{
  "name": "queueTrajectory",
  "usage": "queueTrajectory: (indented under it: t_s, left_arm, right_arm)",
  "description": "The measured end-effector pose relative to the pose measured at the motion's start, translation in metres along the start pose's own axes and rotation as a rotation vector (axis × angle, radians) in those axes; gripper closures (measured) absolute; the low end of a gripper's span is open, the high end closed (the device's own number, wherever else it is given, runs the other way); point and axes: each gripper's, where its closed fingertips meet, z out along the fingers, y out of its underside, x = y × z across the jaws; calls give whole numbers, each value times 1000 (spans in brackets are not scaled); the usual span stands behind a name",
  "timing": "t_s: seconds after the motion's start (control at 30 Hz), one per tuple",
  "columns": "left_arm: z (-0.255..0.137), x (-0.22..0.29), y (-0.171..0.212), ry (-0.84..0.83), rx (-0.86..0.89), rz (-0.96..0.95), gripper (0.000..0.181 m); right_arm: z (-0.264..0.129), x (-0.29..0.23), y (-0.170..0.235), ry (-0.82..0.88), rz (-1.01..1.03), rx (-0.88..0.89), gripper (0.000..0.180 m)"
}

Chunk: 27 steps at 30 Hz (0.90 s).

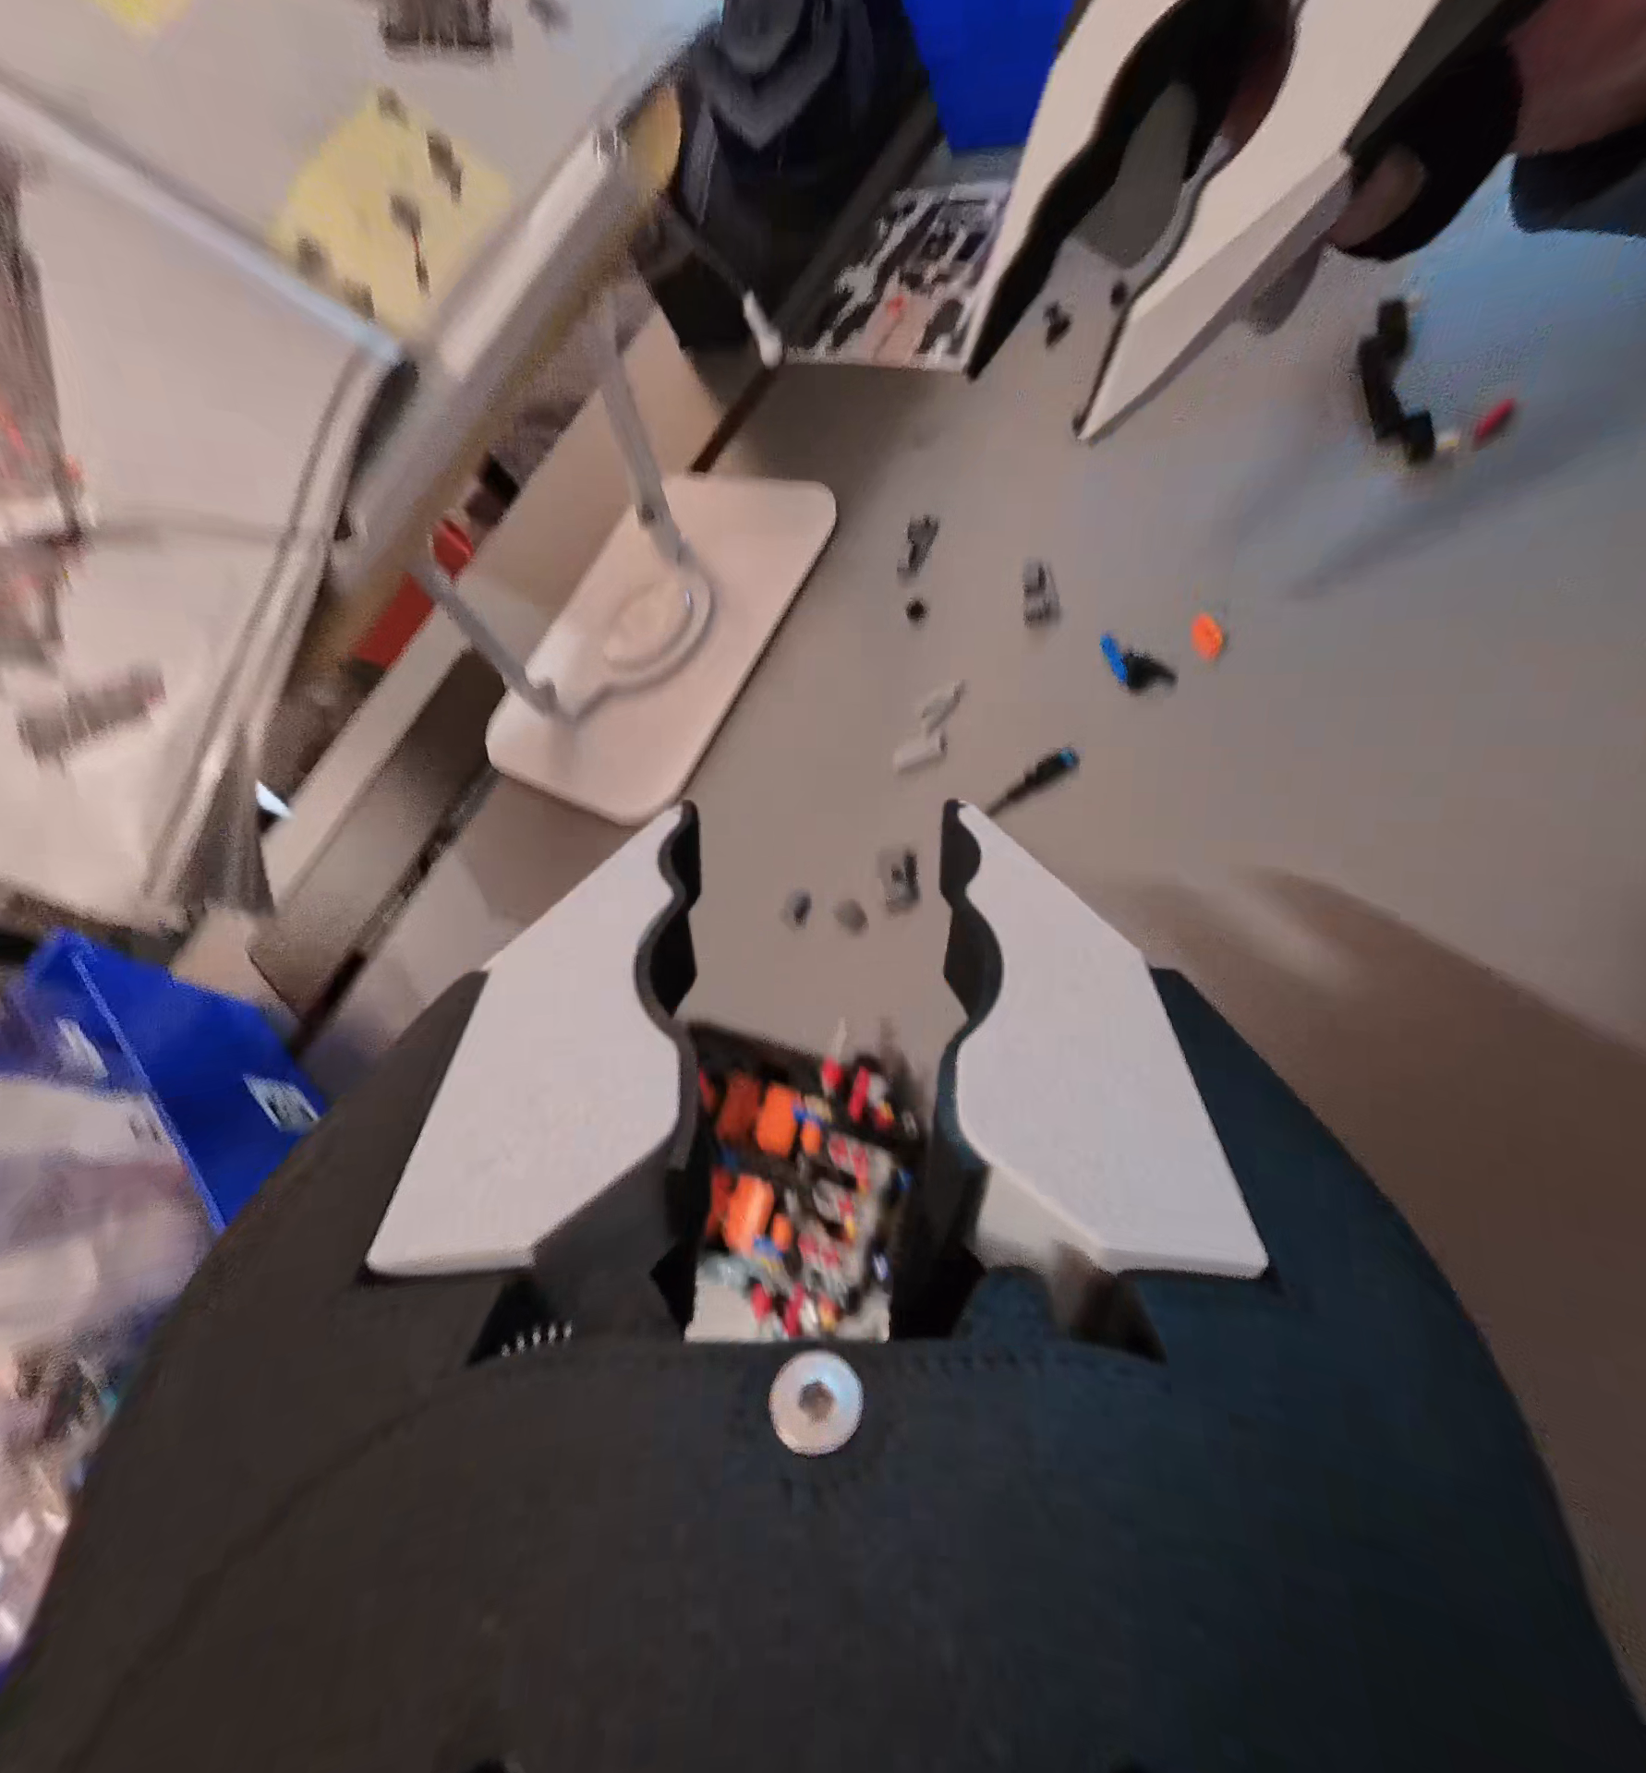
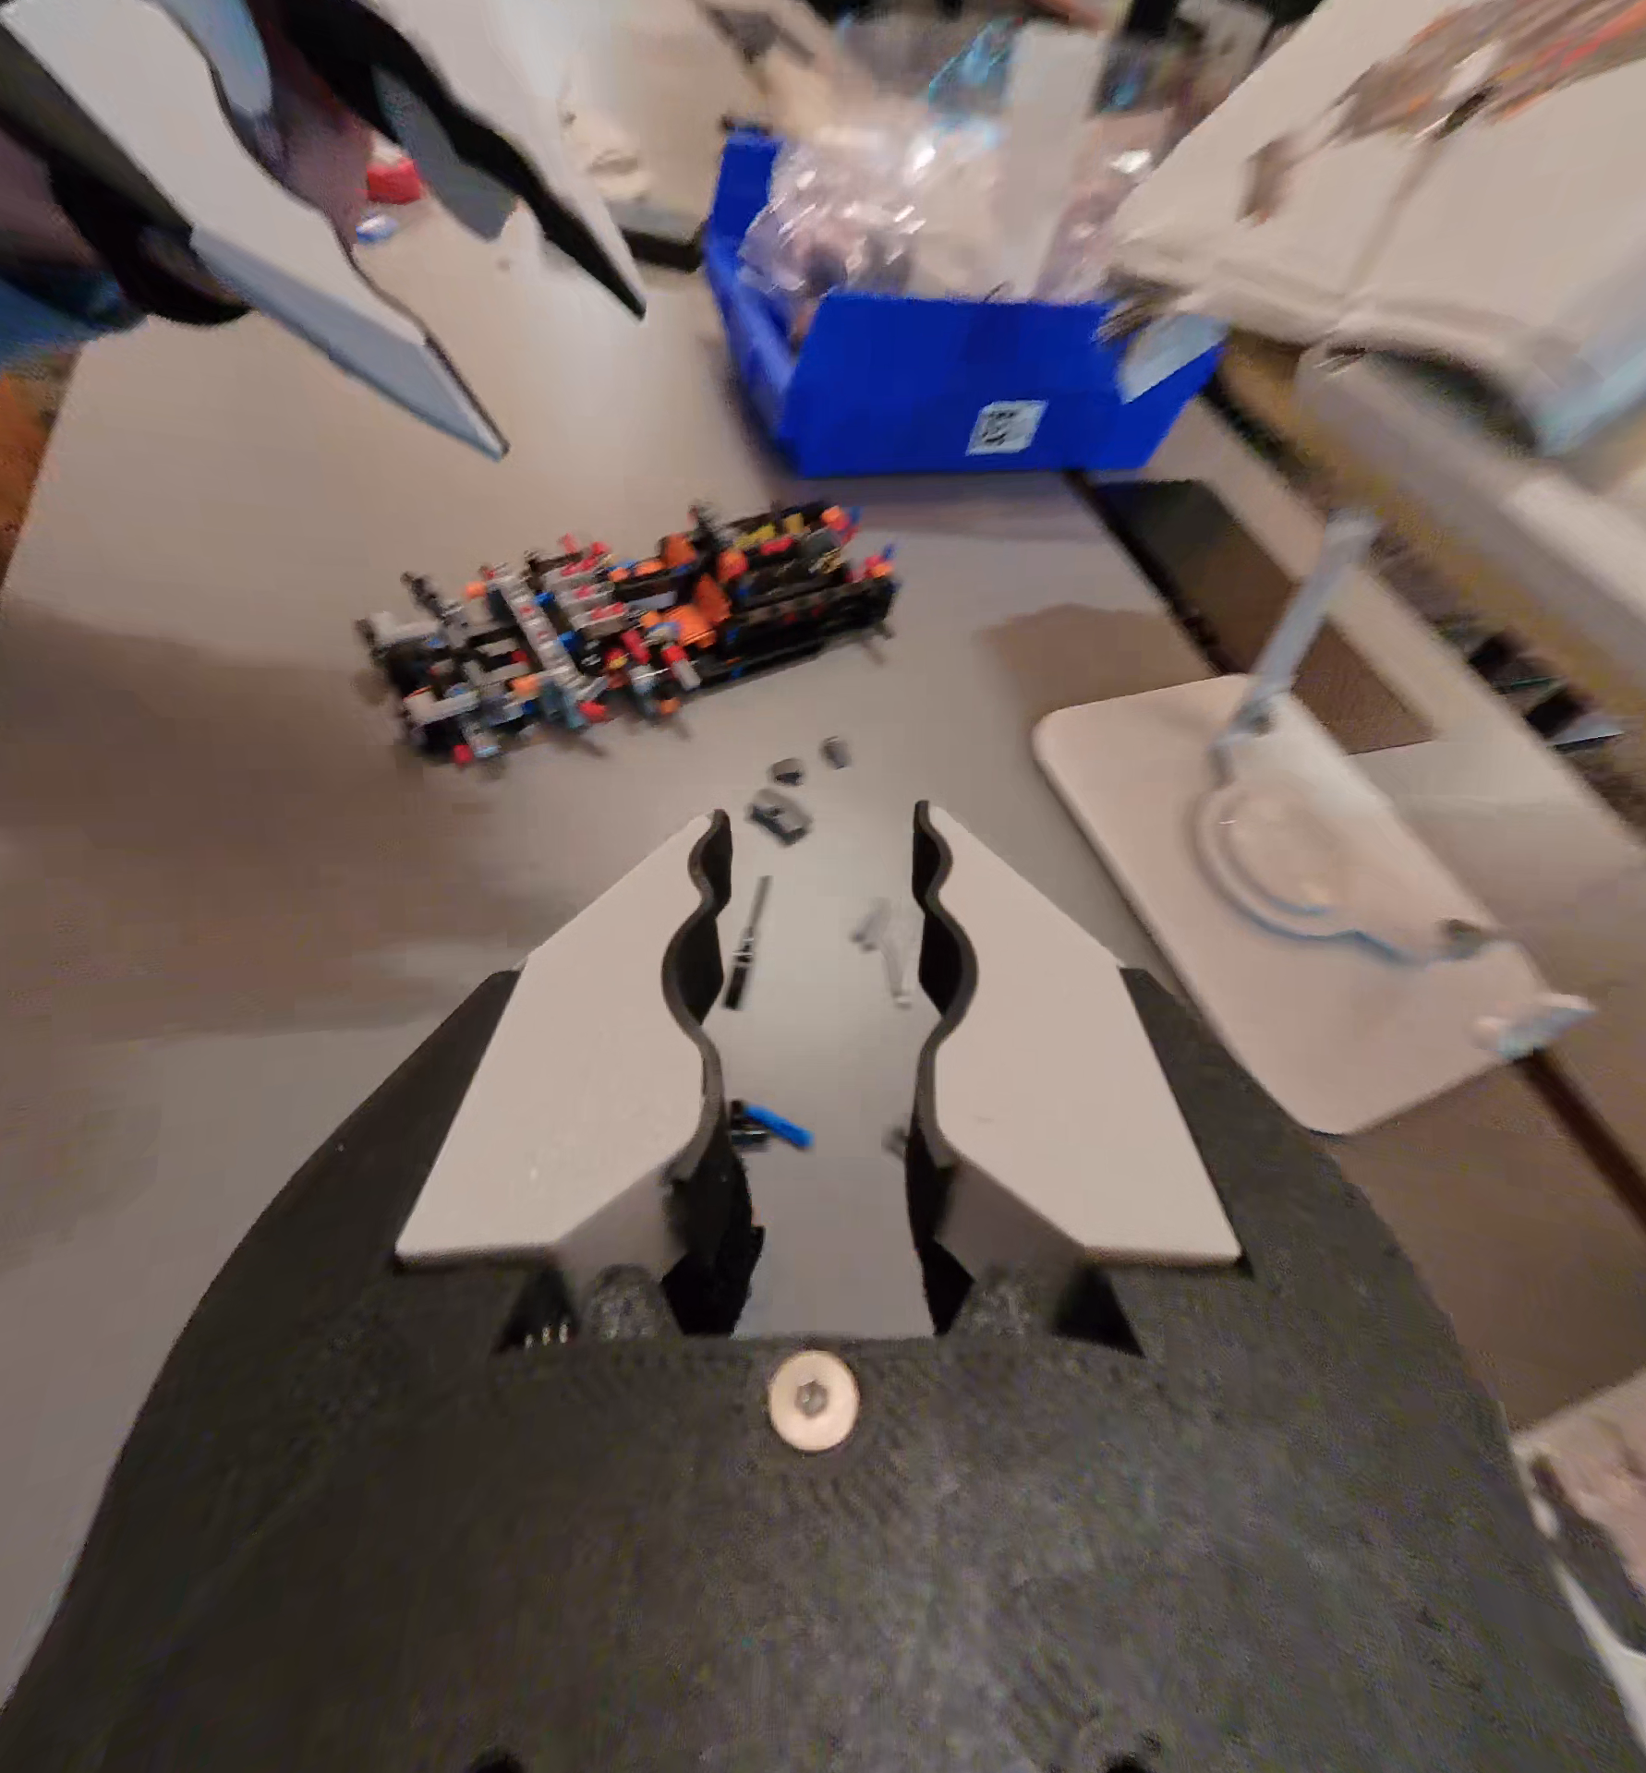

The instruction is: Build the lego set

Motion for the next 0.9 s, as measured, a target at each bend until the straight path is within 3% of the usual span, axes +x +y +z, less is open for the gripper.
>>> queueTrajectory:
  t_s: [0.17,0.4,0.63,0.9]
  left_arm:
    - [42,-27,-77,-77,43,176,140]
    - [112,-82,-143,-81,83,189,142]
    - [171,-147,-134,-150,34,118,144]
    - [202,-151,-100,-148,-11,126,151]
  right_arm:
    - [-45,80,-29,212,-39,56,125]
    - [-81,208,-57,402,-26,92,98]
    - [-78,314,-71,537,-134,-6,88]
    - [-46,370,-61,535,-138,-150,83]
